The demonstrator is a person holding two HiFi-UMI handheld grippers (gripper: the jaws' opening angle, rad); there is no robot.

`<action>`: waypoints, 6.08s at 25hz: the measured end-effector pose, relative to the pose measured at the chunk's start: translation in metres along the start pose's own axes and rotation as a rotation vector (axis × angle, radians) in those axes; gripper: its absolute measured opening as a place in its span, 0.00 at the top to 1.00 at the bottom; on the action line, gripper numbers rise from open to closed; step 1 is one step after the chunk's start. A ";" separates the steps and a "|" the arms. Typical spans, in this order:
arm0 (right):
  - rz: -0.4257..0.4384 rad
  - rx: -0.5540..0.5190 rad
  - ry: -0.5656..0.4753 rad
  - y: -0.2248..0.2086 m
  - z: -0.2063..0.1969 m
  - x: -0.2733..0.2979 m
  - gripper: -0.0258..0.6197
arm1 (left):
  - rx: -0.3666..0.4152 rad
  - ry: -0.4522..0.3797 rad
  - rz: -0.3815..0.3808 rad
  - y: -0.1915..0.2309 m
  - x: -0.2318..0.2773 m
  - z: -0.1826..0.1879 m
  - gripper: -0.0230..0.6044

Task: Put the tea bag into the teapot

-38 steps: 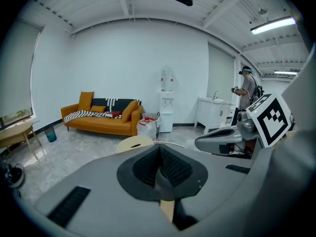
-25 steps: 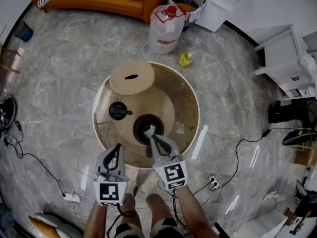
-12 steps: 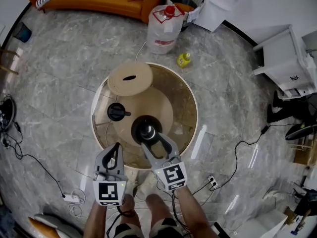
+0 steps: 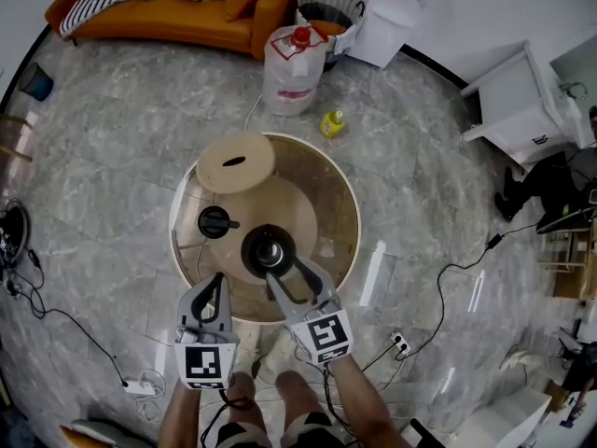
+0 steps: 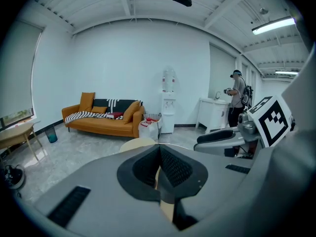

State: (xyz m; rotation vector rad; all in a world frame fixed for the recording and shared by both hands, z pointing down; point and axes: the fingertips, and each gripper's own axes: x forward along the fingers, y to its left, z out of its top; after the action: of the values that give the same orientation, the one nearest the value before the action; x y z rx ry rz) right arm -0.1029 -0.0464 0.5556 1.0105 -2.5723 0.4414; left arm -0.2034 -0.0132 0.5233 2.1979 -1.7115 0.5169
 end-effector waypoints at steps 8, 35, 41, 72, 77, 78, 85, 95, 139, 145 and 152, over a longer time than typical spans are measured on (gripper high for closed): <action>-0.096 -0.018 -0.070 -0.005 0.053 -0.041 0.76 | 0.031 -0.051 -0.066 -0.015 -0.010 0.047 0.94; -0.466 0.117 -0.081 -0.121 -0.002 -0.189 0.96 | 0.172 -0.060 -0.383 -0.191 0.044 0.070 0.94; -0.391 0.100 -0.038 -0.147 -0.040 -0.165 0.96 | 0.156 -0.016 -0.346 -0.207 0.077 0.032 0.94; -0.170 0.122 0.154 -0.195 -0.200 -0.039 0.89 | 0.008 0.184 -0.265 -0.219 0.174 -0.126 0.94; -0.125 0.093 0.213 -0.191 -0.219 -0.016 0.74 | -0.019 0.202 -0.261 -0.222 0.175 -0.126 0.94; -0.121 0.088 0.224 -0.191 -0.223 -0.012 0.73 | -0.035 0.209 -0.257 -0.223 0.175 -0.125 0.94; -0.112 0.086 0.269 -0.193 -0.242 0.006 0.73 | -0.031 0.209 -0.256 -0.218 0.180 -0.128 0.94; -0.136 0.059 0.314 -0.200 -0.254 0.009 0.95 | -0.067 0.231 -0.258 -0.214 0.183 -0.131 0.94; -0.119 0.004 -0.051 -0.108 0.040 -0.122 0.96 | 0.030 0.058 -0.145 -0.156 0.065 0.059 0.94; -0.023 -0.028 -0.037 -0.063 0.059 -0.089 0.96 | 0.002 0.046 -0.060 -0.107 0.040 0.059 0.94; 0.071 -0.061 -0.012 -0.023 0.040 -0.044 0.96 | -0.049 0.059 0.031 -0.060 0.023 0.032 0.94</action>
State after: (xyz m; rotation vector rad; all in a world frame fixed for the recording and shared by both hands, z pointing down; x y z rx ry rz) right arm -0.0647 -0.0530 0.5051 0.9060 -2.6222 0.3740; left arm -0.1375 -0.0332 0.5041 2.1043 -1.7121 0.5369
